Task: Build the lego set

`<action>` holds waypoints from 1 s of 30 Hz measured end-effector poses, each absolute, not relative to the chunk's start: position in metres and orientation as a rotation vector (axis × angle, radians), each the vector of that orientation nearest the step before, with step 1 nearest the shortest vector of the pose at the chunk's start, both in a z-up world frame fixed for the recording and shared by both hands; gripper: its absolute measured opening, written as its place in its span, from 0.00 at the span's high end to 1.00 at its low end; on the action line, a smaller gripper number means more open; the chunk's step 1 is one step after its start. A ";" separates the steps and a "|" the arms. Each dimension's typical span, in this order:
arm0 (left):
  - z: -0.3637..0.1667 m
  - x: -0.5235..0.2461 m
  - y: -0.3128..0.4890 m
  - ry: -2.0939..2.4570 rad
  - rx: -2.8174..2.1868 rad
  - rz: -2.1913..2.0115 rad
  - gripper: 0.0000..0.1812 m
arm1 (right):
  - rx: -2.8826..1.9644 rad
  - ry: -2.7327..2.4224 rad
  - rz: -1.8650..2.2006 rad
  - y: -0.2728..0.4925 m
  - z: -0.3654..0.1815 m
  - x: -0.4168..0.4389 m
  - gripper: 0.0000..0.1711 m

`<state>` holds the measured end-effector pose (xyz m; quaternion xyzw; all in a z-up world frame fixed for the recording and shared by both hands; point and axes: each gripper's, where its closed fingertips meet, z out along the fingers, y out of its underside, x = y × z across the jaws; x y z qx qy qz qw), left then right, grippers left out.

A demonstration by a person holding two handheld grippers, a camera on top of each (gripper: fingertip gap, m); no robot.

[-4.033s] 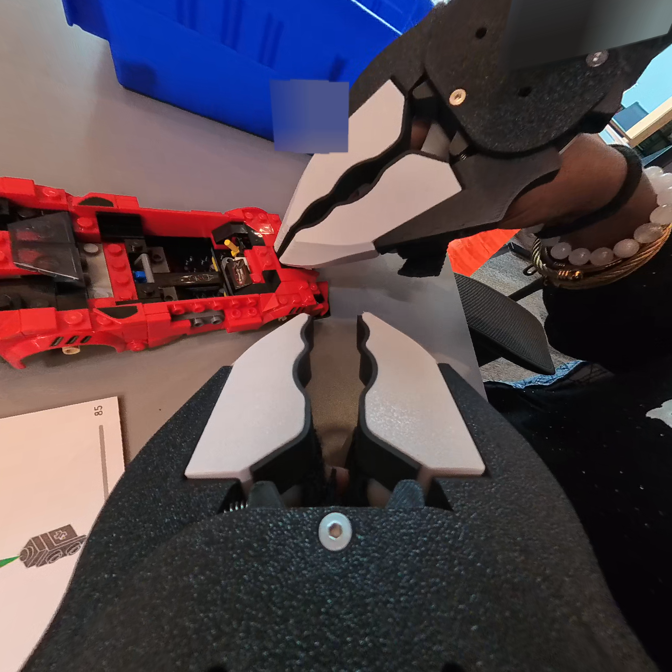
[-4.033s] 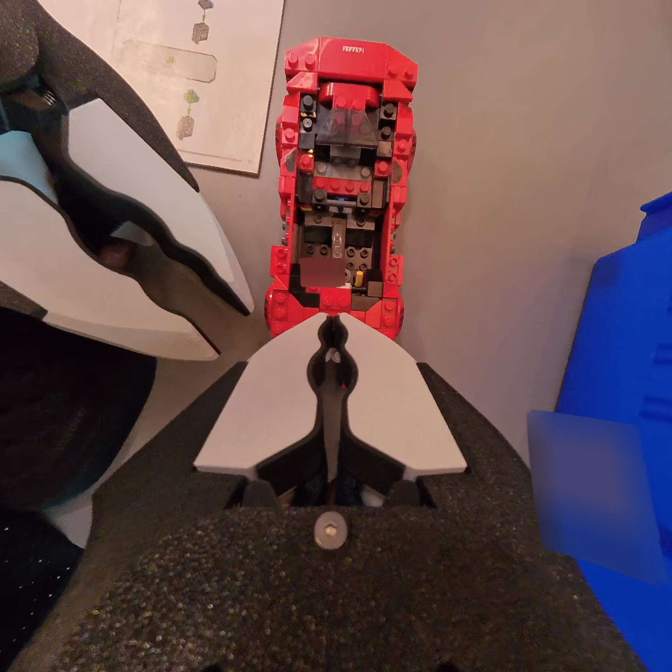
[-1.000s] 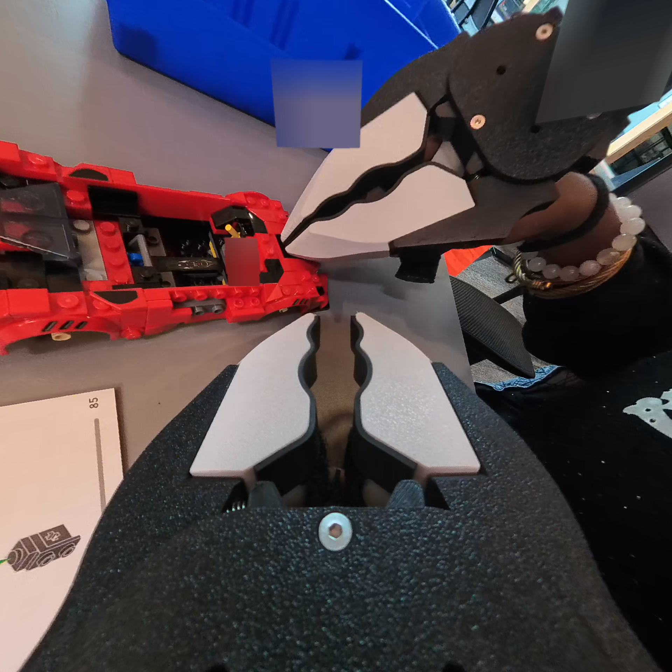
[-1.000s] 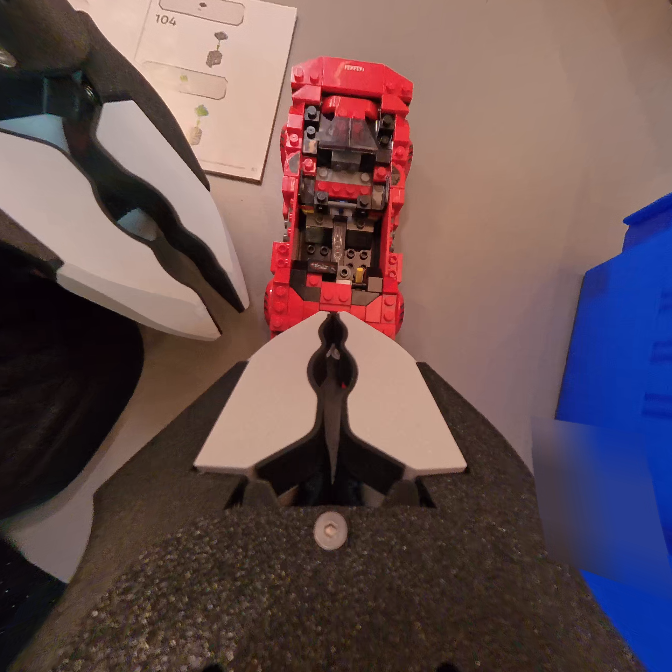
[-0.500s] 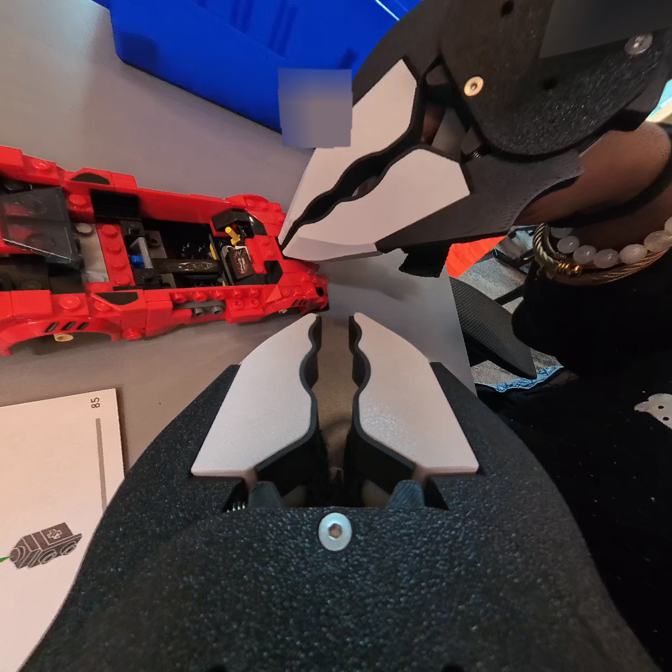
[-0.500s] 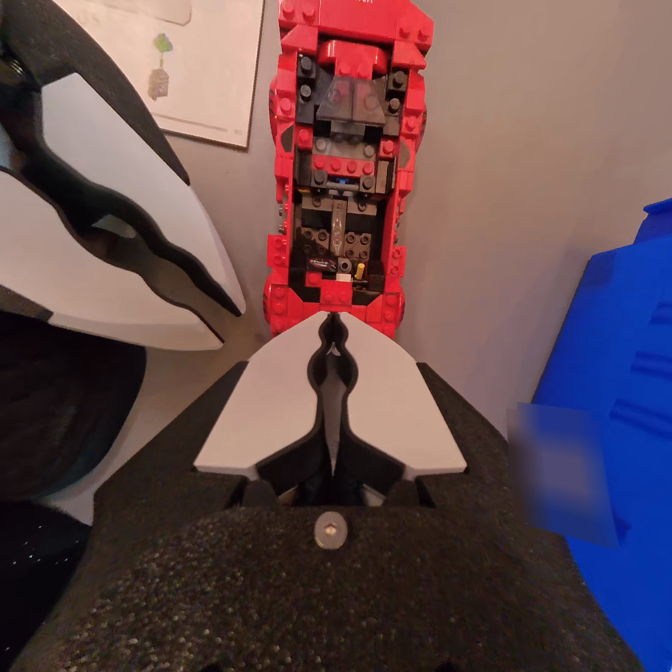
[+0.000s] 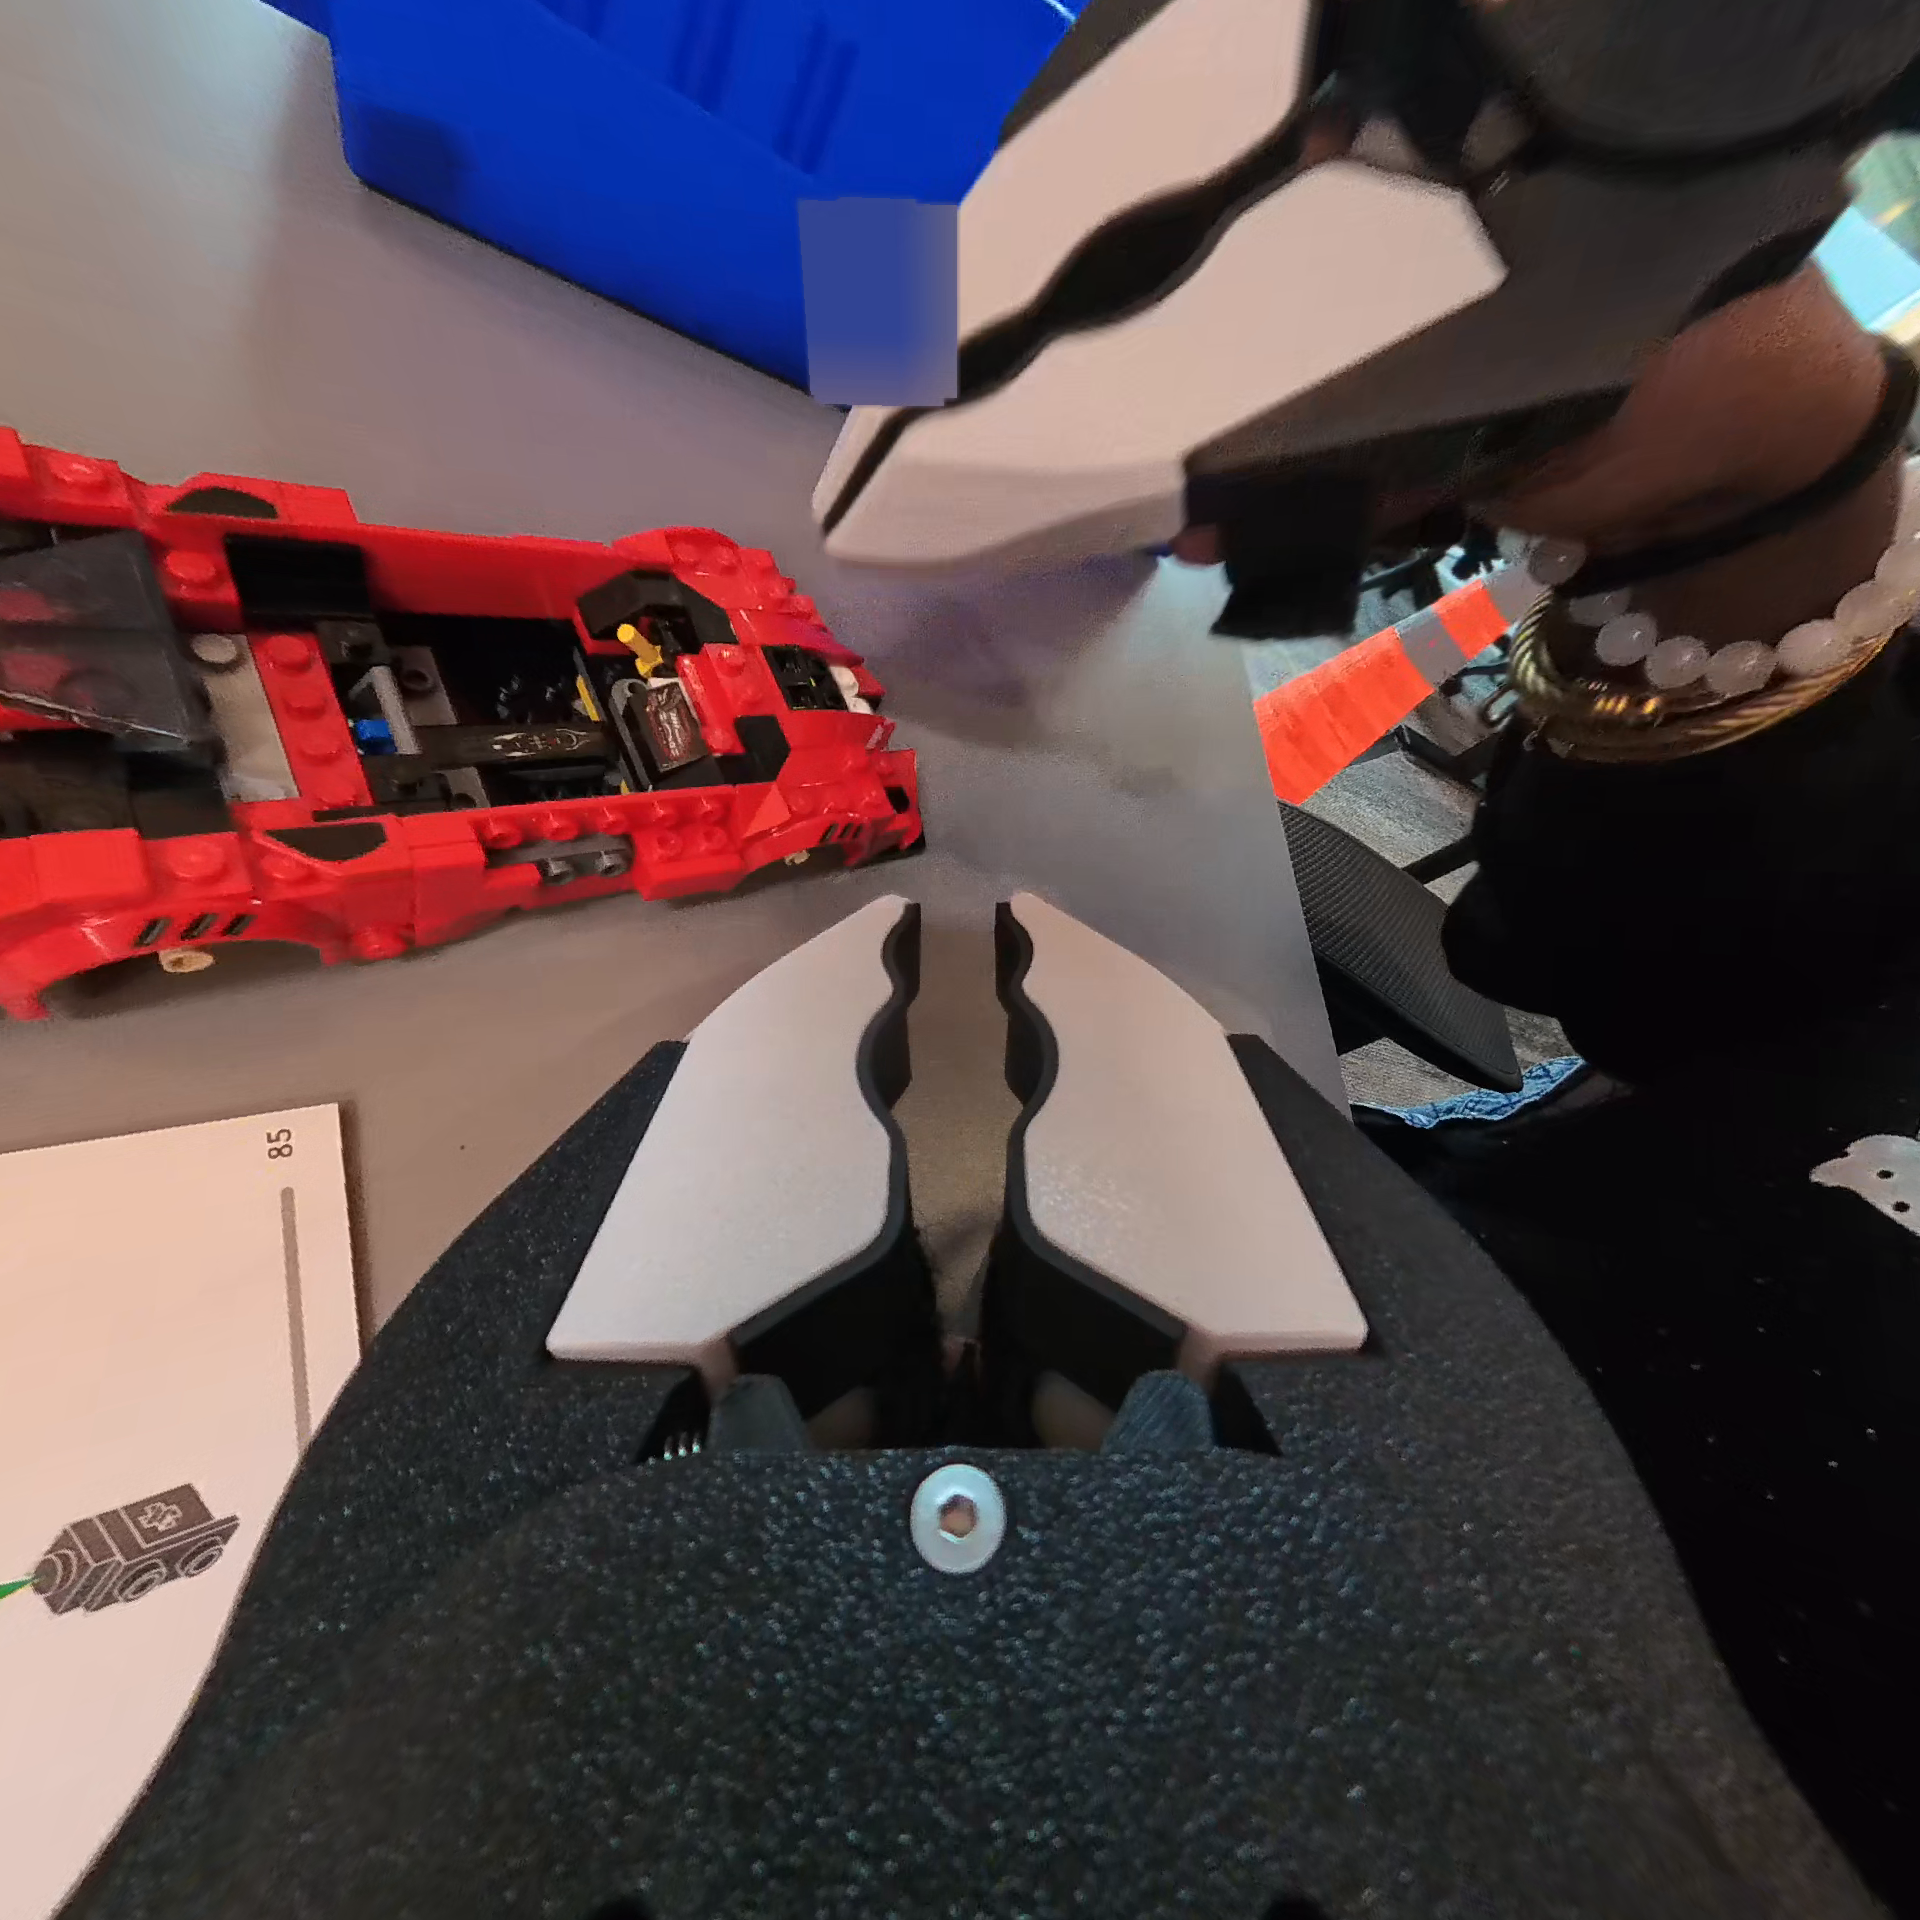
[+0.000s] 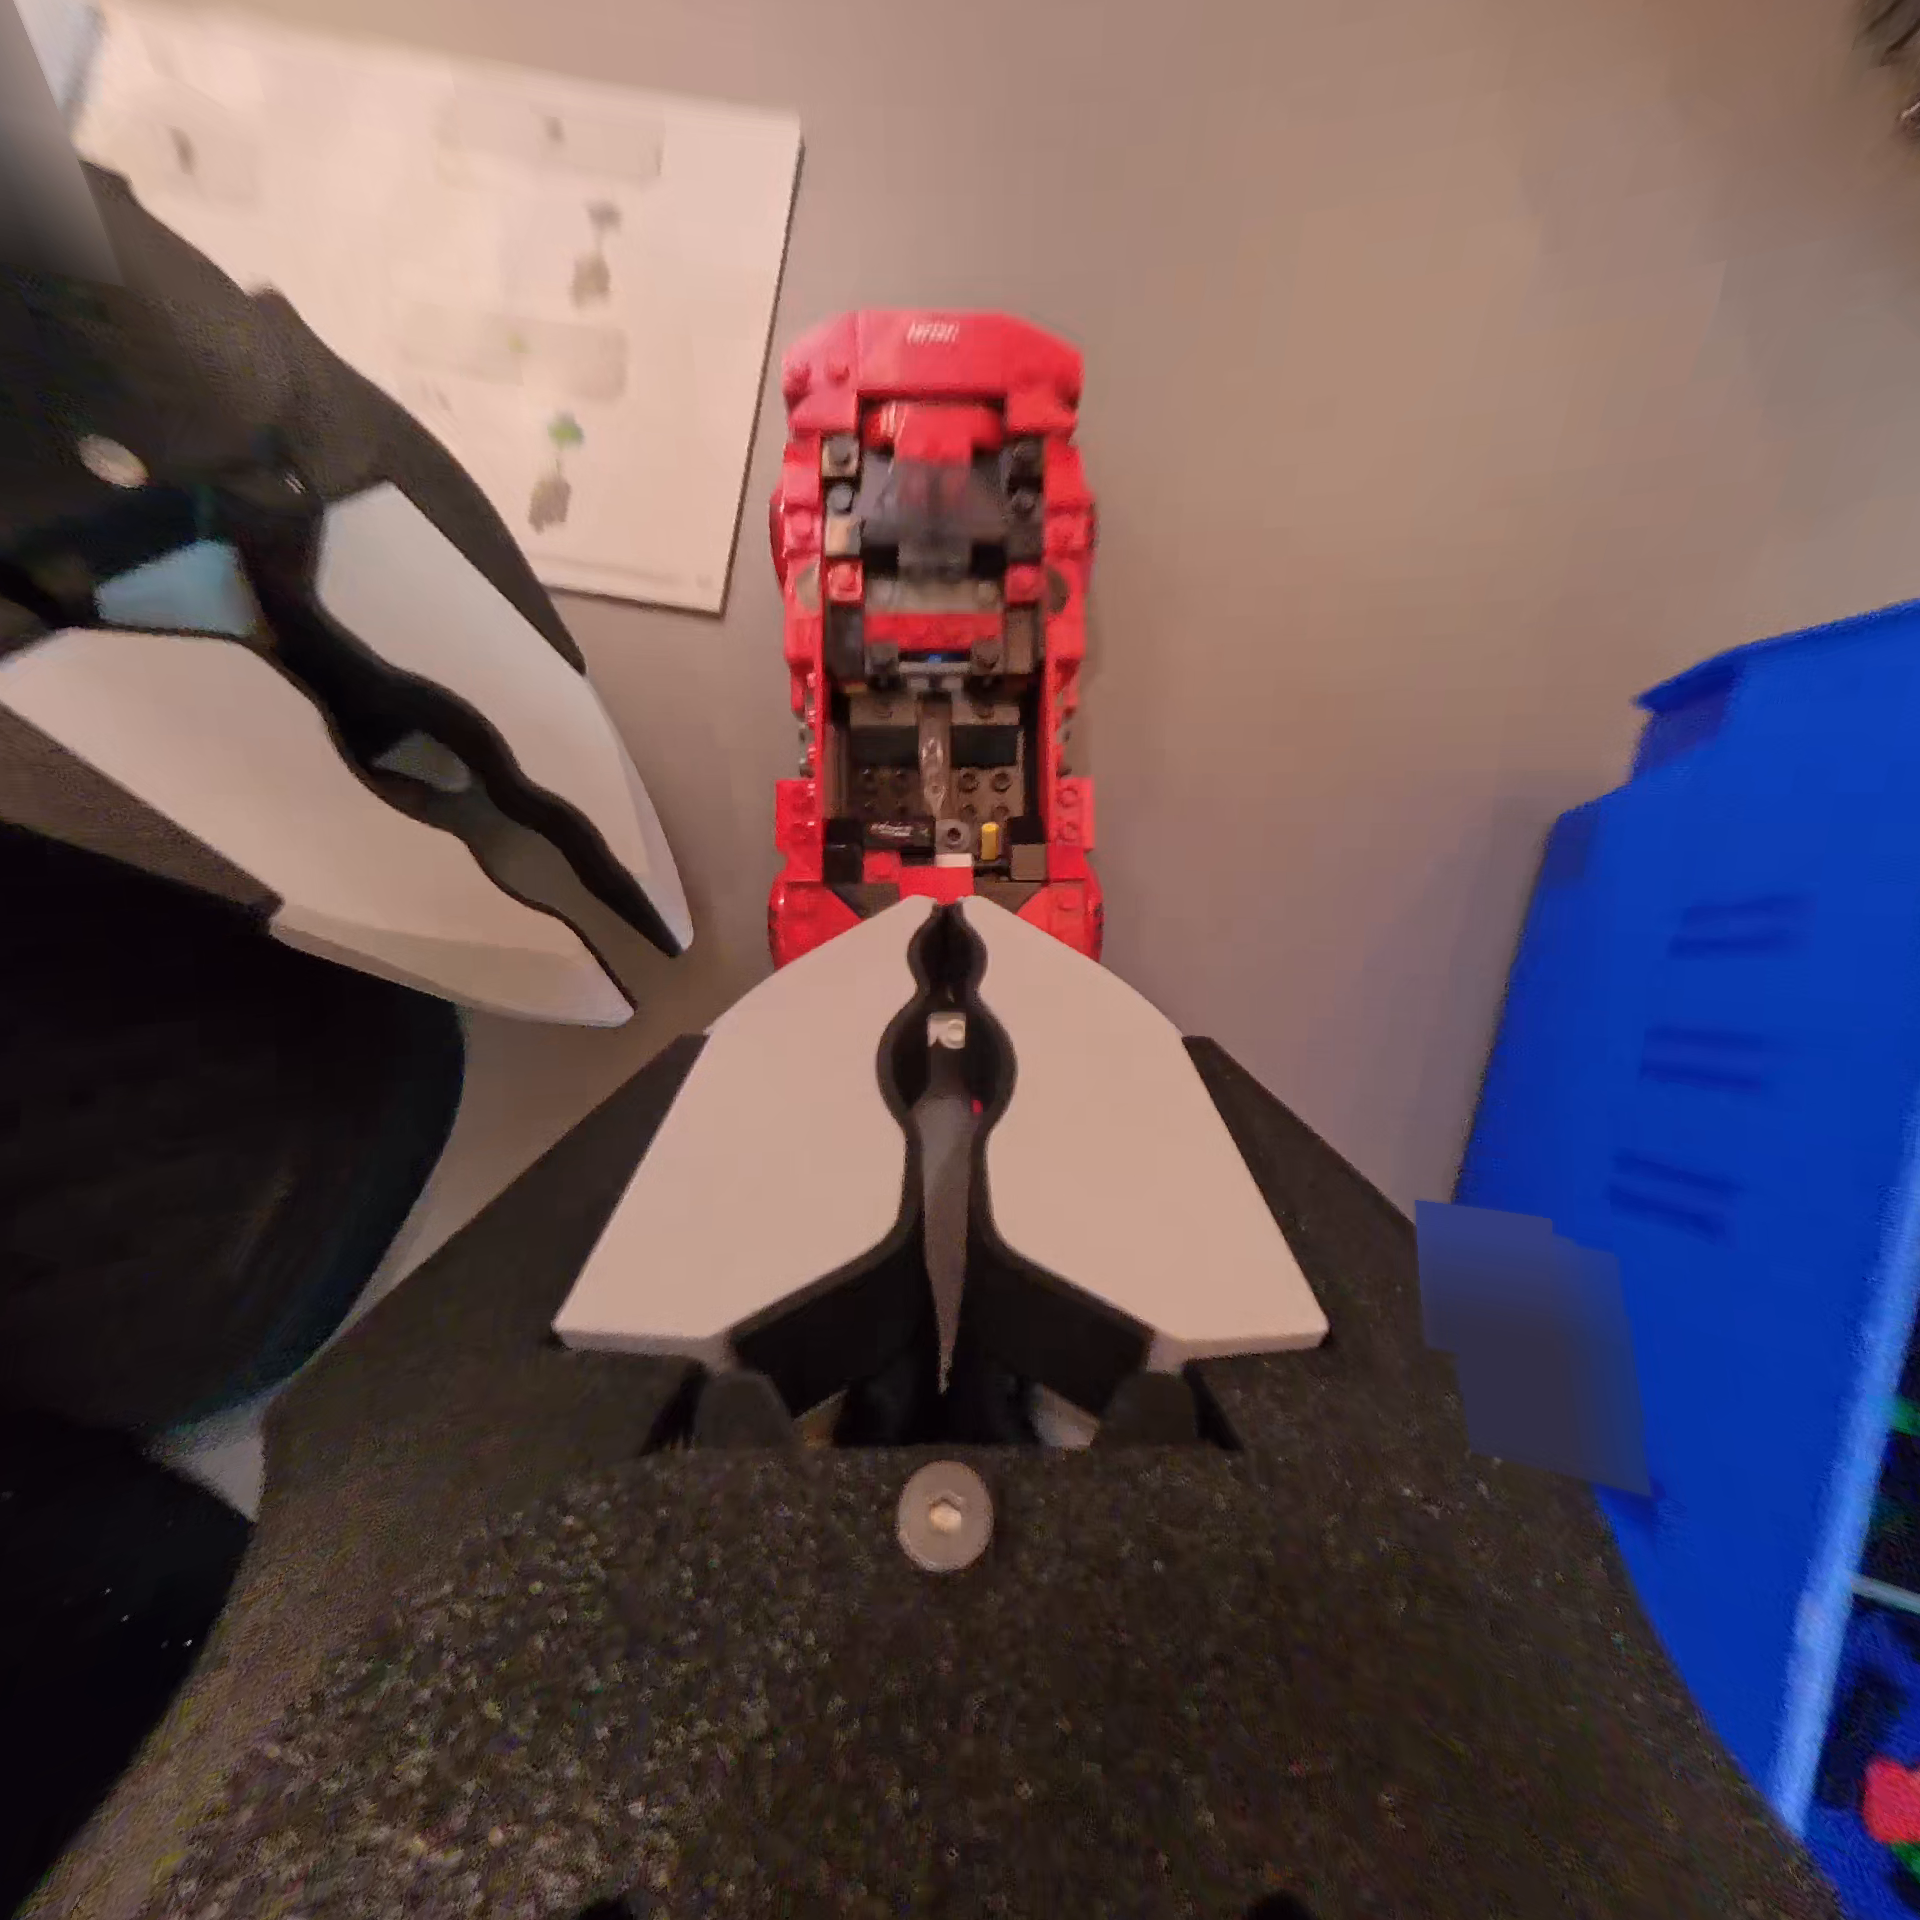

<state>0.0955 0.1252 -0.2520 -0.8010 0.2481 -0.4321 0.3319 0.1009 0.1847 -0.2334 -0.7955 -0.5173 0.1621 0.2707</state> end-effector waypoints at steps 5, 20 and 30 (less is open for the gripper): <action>-0.253 0.096 0.125 0.662 -2.096 -1.118 0.93 | -2.142 -1.395 0.412 0.185 -0.233 0.118 1.00; -0.252 0.096 0.124 0.657 -2.093 -1.122 0.93 | -2.144 -1.549 0.387 0.179 -0.260 0.107 1.00; -0.251 0.094 0.123 0.642 -2.084 -1.140 0.93 | -2.226 -1.588 0.343 0.177 -0.263 0.106 0.99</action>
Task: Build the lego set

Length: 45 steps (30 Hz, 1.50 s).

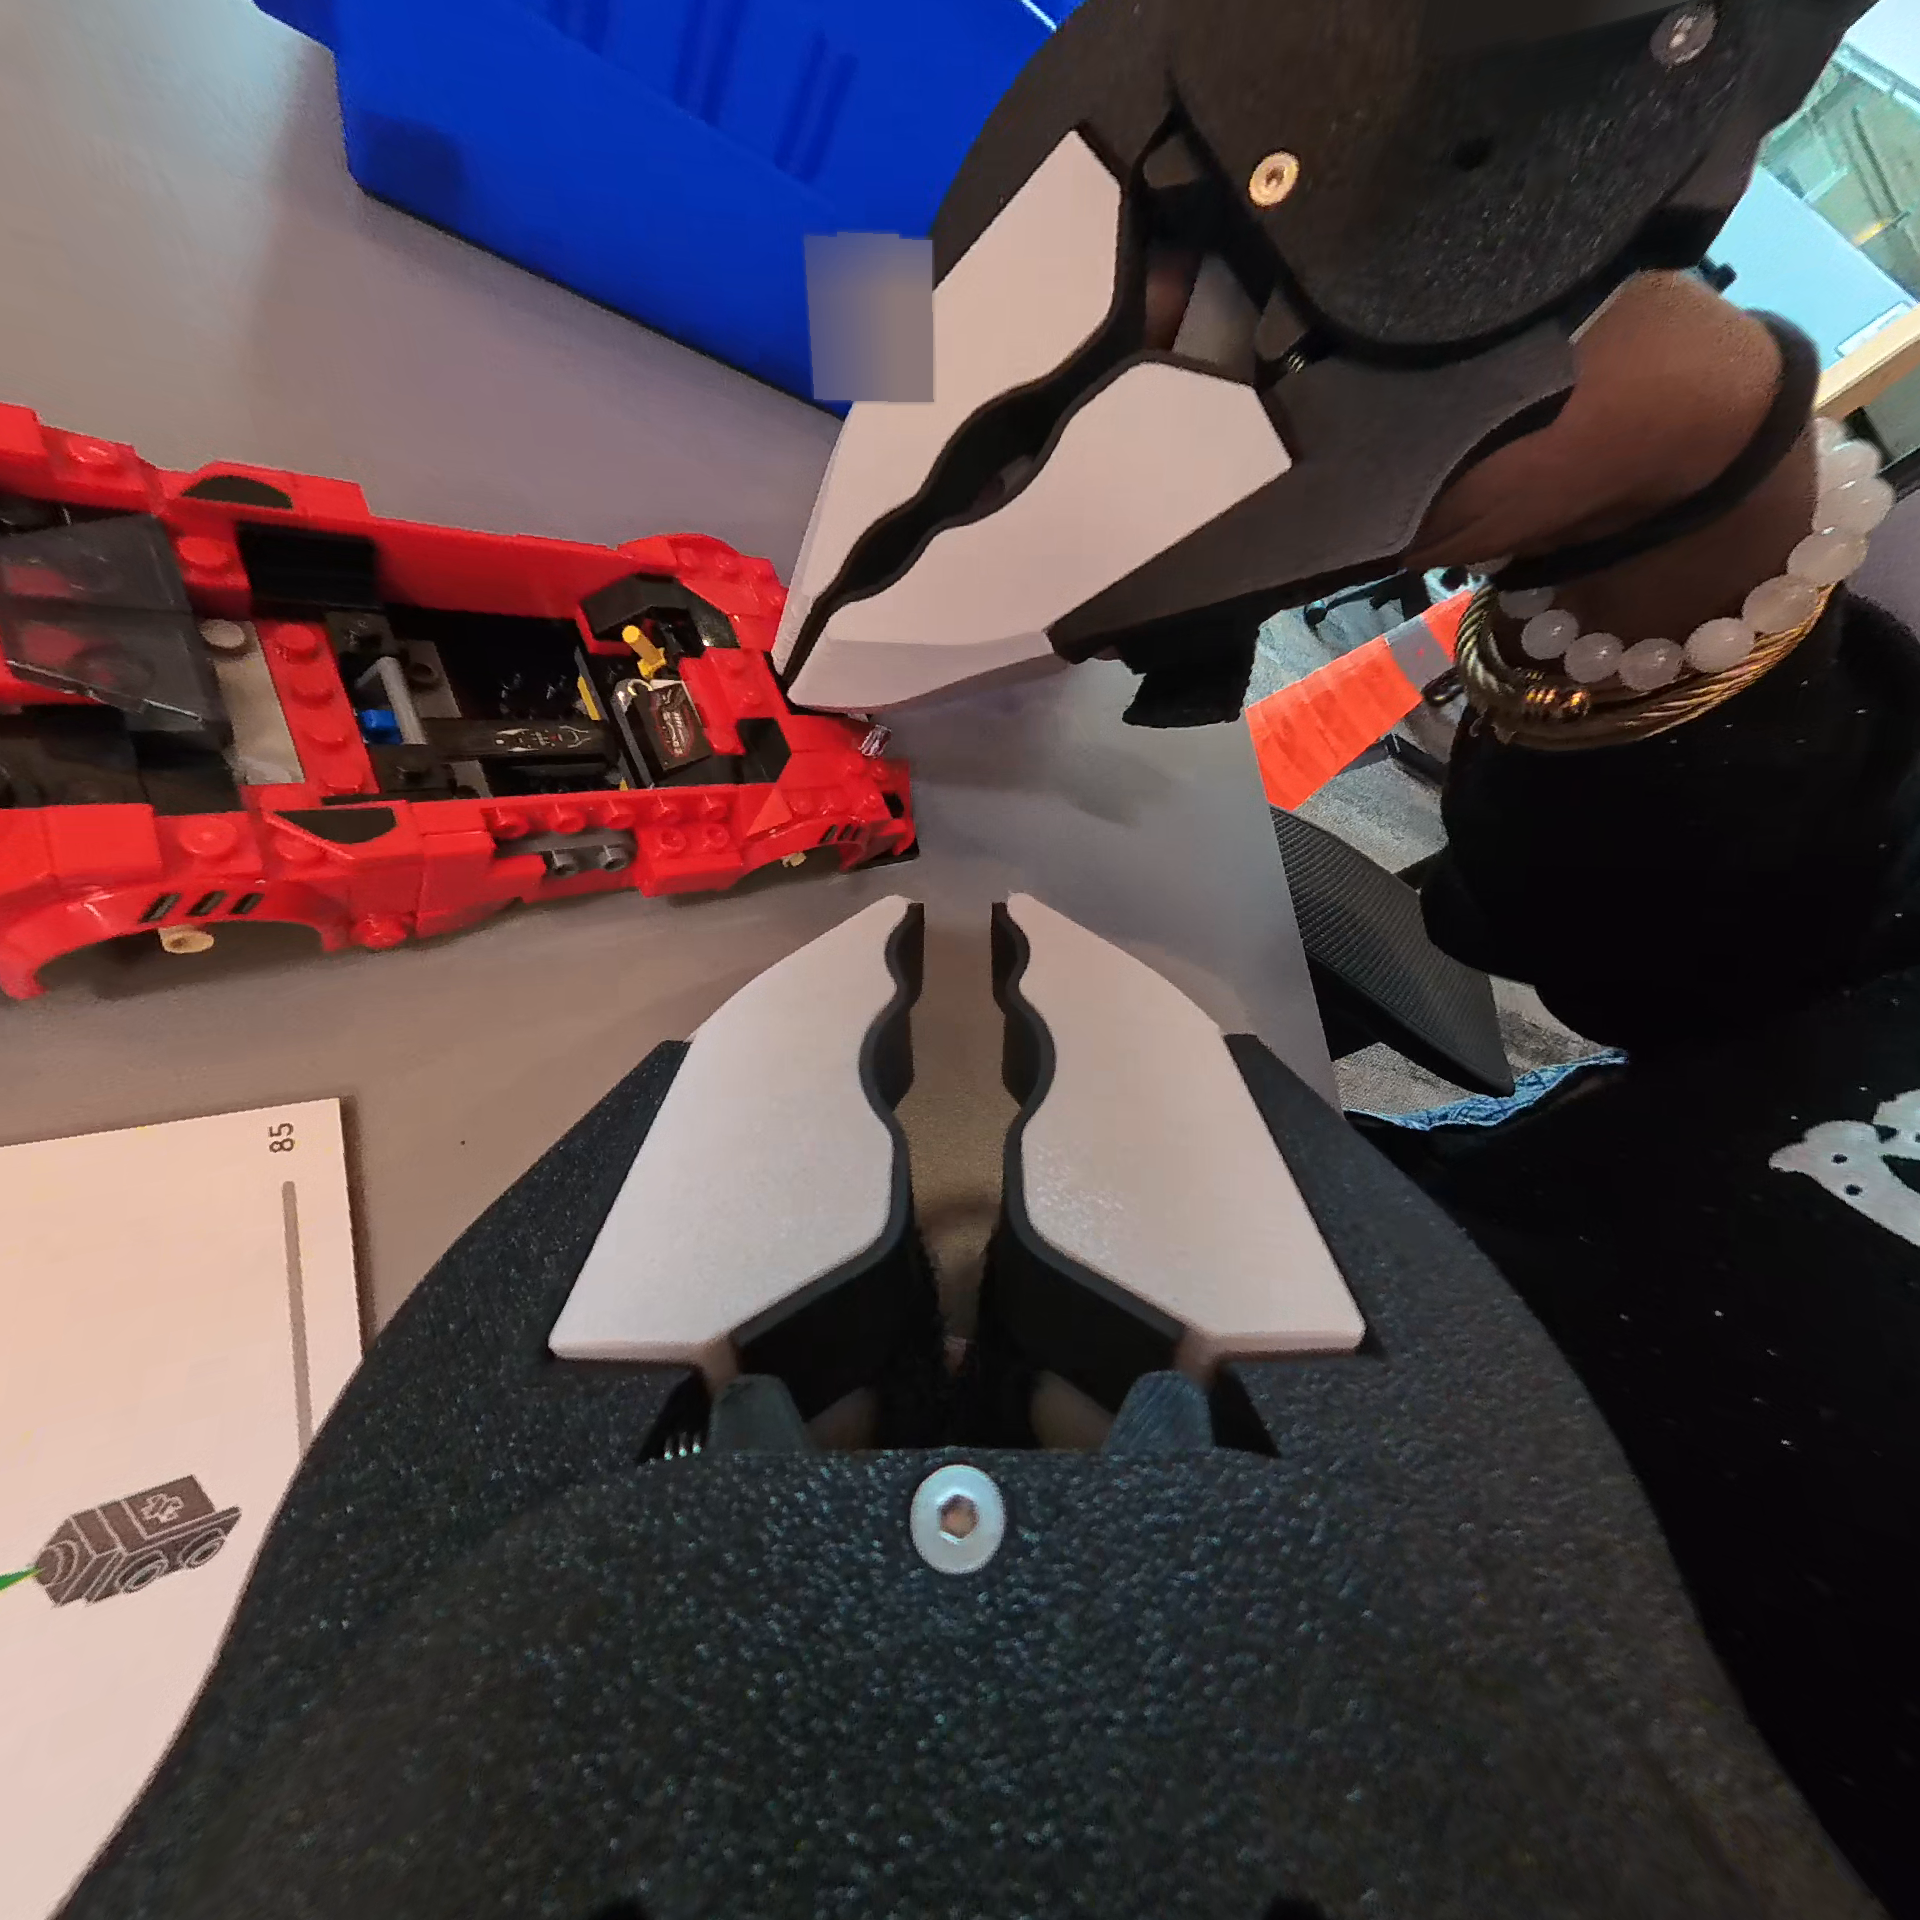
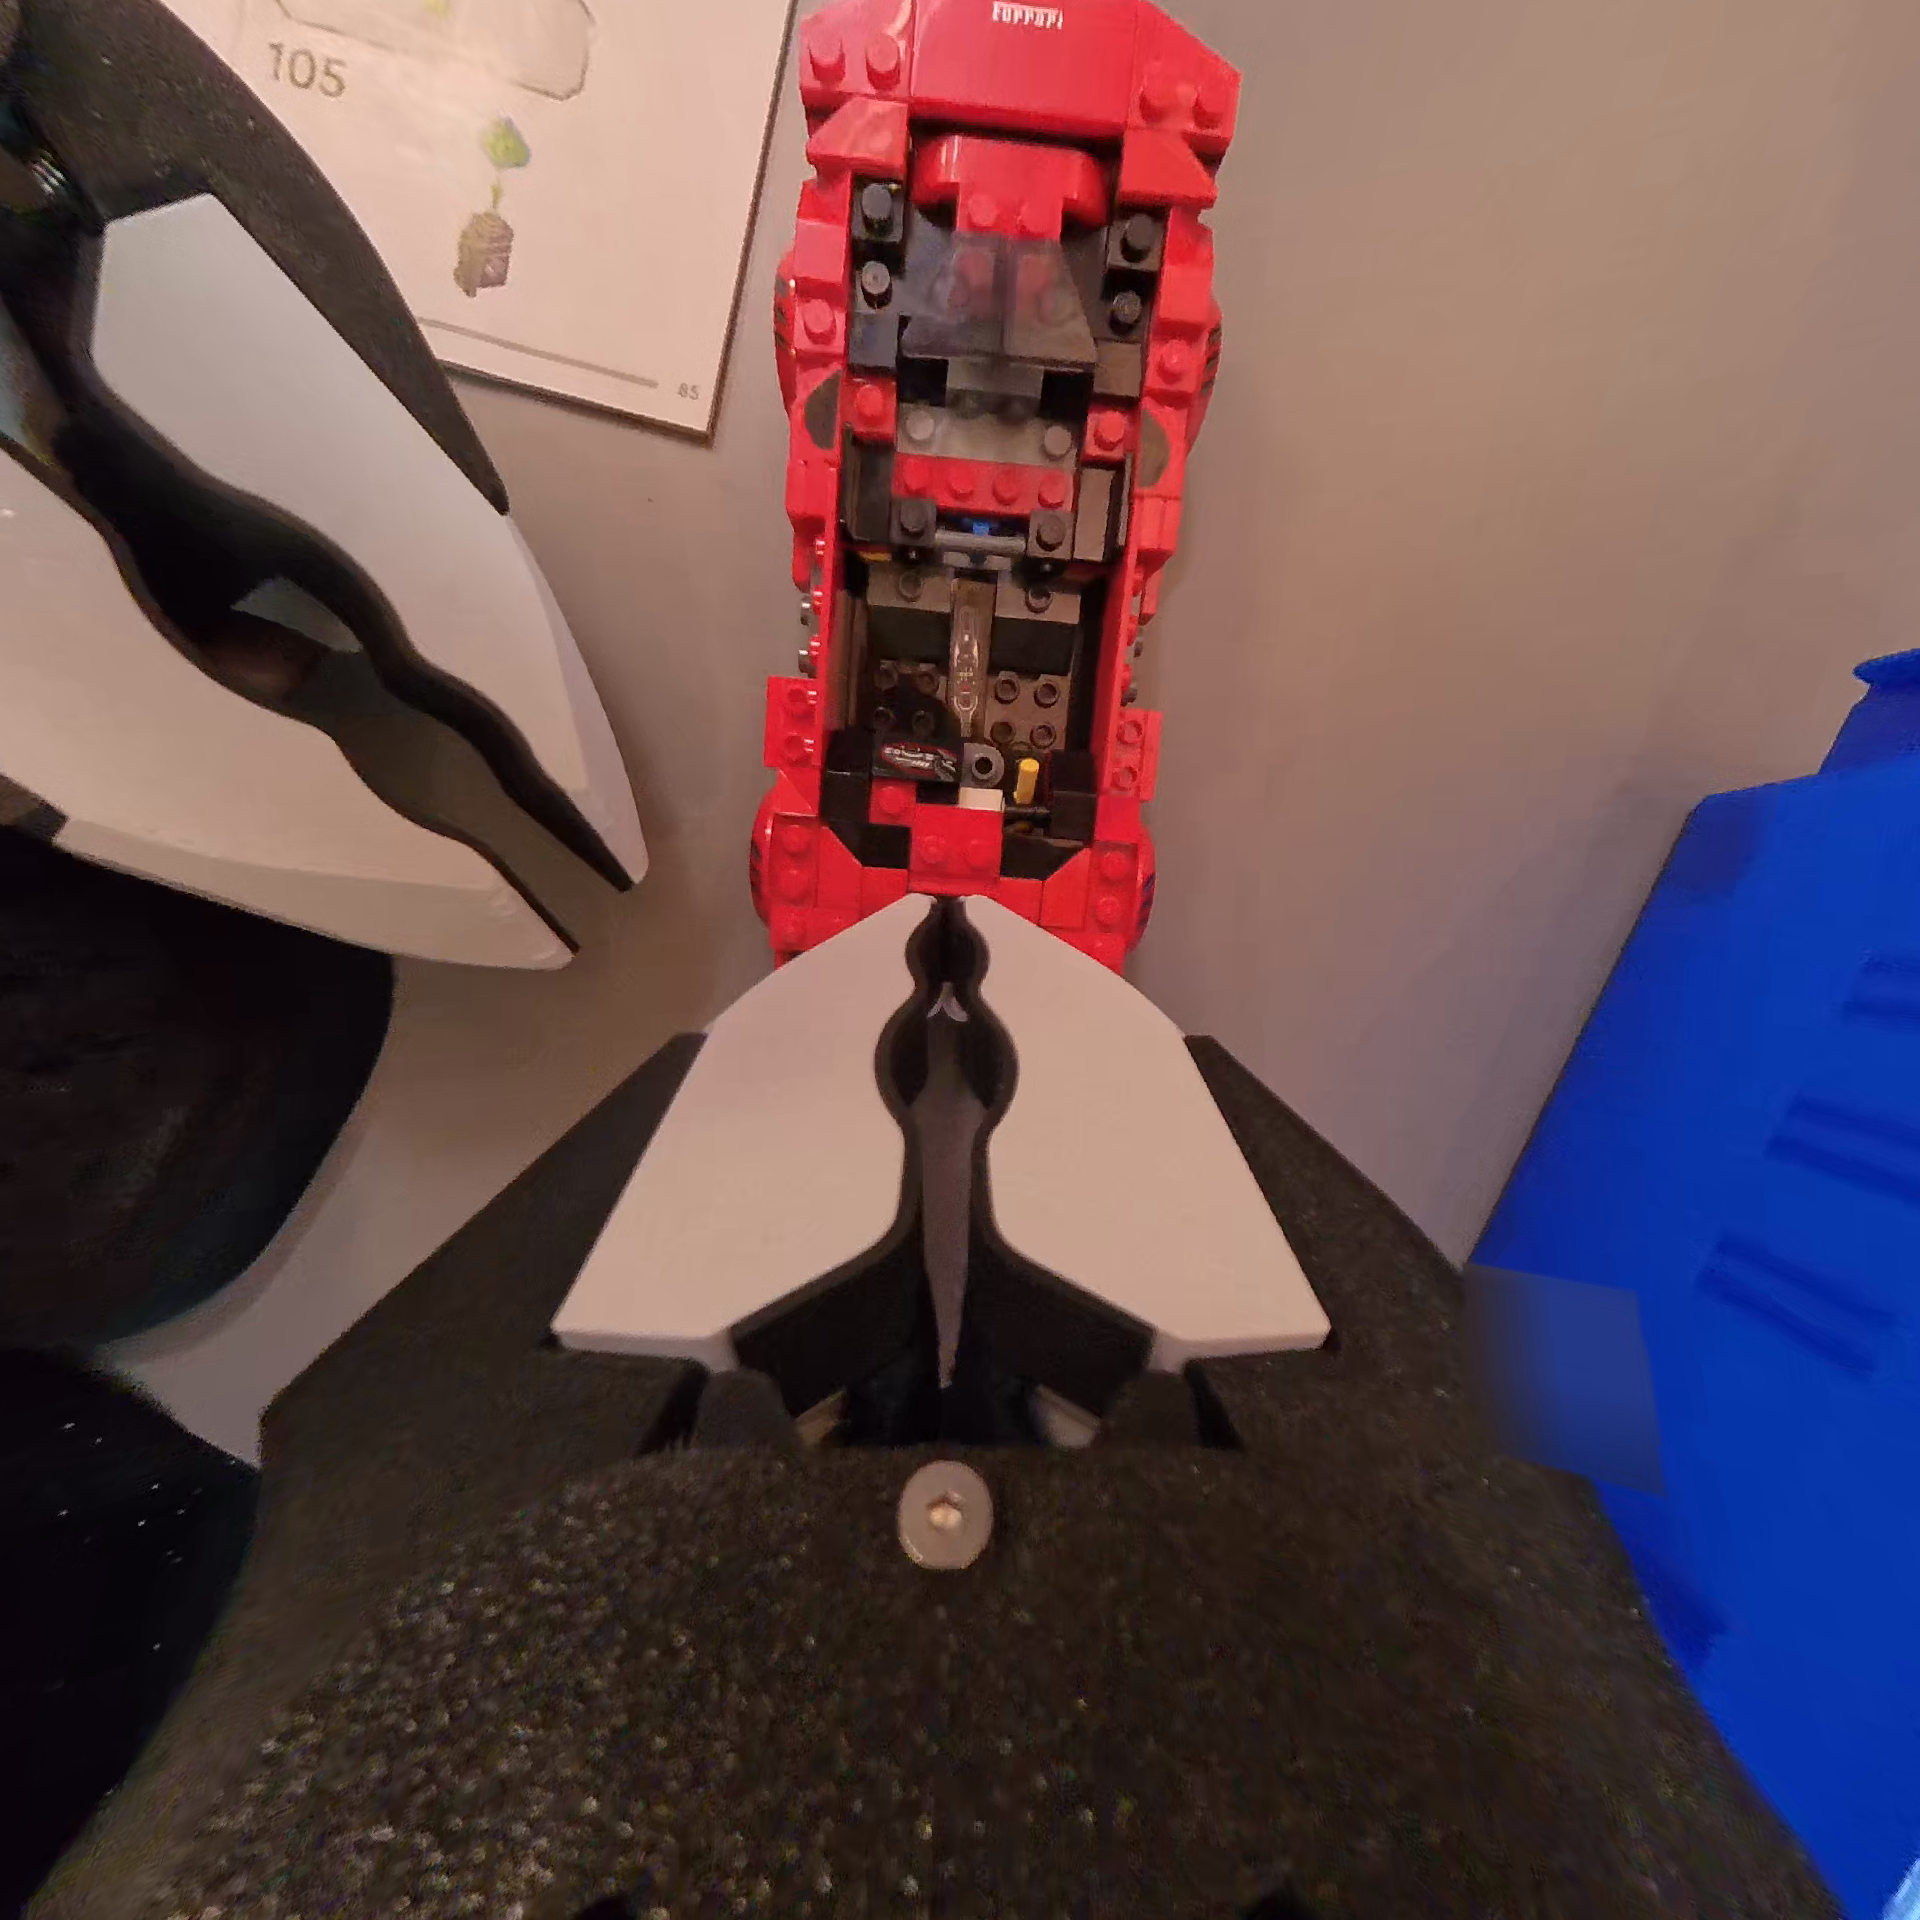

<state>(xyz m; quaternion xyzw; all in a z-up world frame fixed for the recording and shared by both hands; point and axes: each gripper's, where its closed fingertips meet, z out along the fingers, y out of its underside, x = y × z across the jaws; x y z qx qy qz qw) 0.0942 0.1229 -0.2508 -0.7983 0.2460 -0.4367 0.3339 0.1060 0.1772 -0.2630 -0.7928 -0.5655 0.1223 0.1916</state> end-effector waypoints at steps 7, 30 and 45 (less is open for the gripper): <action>-0.251 0.094 0.122 0.639 -2.083 -1.144 0.94 | -2.263 -1.622 0.259 0.175 -0.263 0.106 1.00; -0.251 0.093 0.118 0.636 -2.091 -1.135 0.94 | -2.319 -1.637 0.299 0.173 -0.261 0.106 1.00; -0.252 0.092 0.118 0.633 -2.099 -1.111 0.94 | -2.185 -1.484 0.466 0.177 -0.229 0.102 0.88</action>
